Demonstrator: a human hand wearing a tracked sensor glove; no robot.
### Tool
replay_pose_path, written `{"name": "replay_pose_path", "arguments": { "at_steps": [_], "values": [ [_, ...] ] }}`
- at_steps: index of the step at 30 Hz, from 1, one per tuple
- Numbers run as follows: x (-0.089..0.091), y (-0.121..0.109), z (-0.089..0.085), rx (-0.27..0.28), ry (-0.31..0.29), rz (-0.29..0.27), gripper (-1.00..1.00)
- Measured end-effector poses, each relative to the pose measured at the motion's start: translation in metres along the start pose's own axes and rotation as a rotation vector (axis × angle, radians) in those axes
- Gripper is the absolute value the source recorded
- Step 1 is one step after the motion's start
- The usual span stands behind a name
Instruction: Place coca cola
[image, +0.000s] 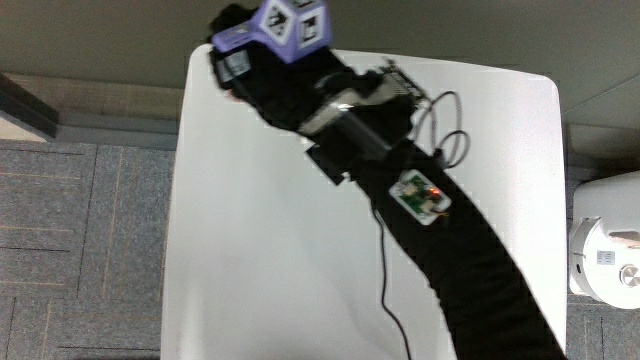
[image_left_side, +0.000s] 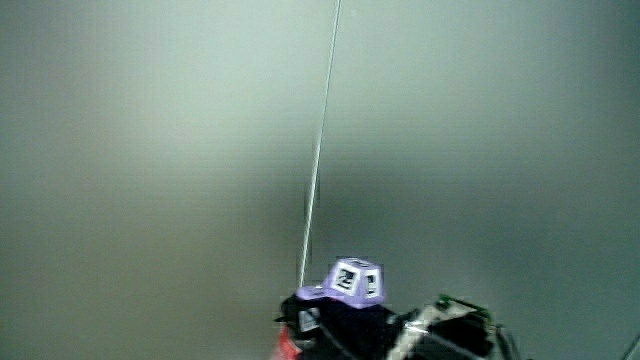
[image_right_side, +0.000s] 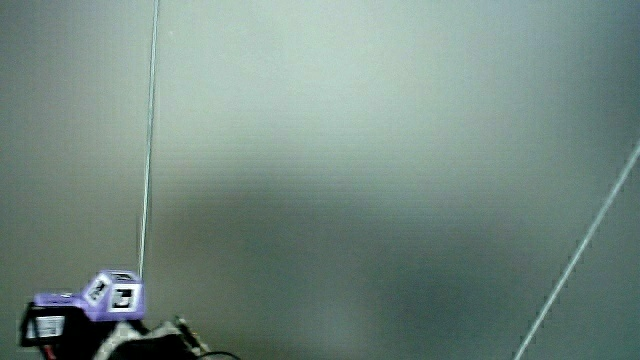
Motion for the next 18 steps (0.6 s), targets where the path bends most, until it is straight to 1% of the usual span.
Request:
{"name": "replay_pose_path", "arguments": {
  "at_steps": [1, 2, 3, 5, 6, 7, 8, 9, 10, 11, 12, 13, 14, 16, 17, 18],
  "values": [
    [-0.003, 0.001, 0.003, -0.041, 0.027, 0.004, 0.0],
    [-0.002, 0.0, 0.001, -0.019, 0.002, 0.012, 0.0],
    [0.0, 0.002, 0.0, -0.006, -0.012, -0.007, 0.0],
    [0.0, 0.002, 0.002, -0.014, -0.001, 0.0, 0.0],
    [0.002, 0.002, 0.002, -0.011, -0.006, -0.008, 0.0],
    [0.003, 0.003, 0.0, -0.027, -0.005, -0.002, 0.0],
    [0.003, 0.003, 0.0, -0.03, -0.003, -0.008, 0.0],
    [0.006, 0.005, -0.002, -0.024, -0.006, -0.028, 0.0],
    [0.006, 0.004, -0.002, -0.03, 0.004, -0.03, 0.0],
    [0.009, 0.006, -0.005, -0.04, -0.003, -0.041, 0.0],
    [0.013, 0.009, -0.008, -0.071, 0.018, -0.033, 0.0],
    [0.015, 0.008, -0.007, -0.044, 0.016, -0.058, 0.0],
    [0.019, 0.013, -0.009, -0.072, 0.015, -0.068, 0.0],
    [0.023, 0.009, -0.012, -0.068, 0.017, -0.084, 0.0],
    [0.027, 0.011, -0.016, -0.089, 0.025, -0.072, 0.0],
    [0.025, 0.006, -0.01, -0.047, 0.017, -0.087, 0.0]
  ]
}}
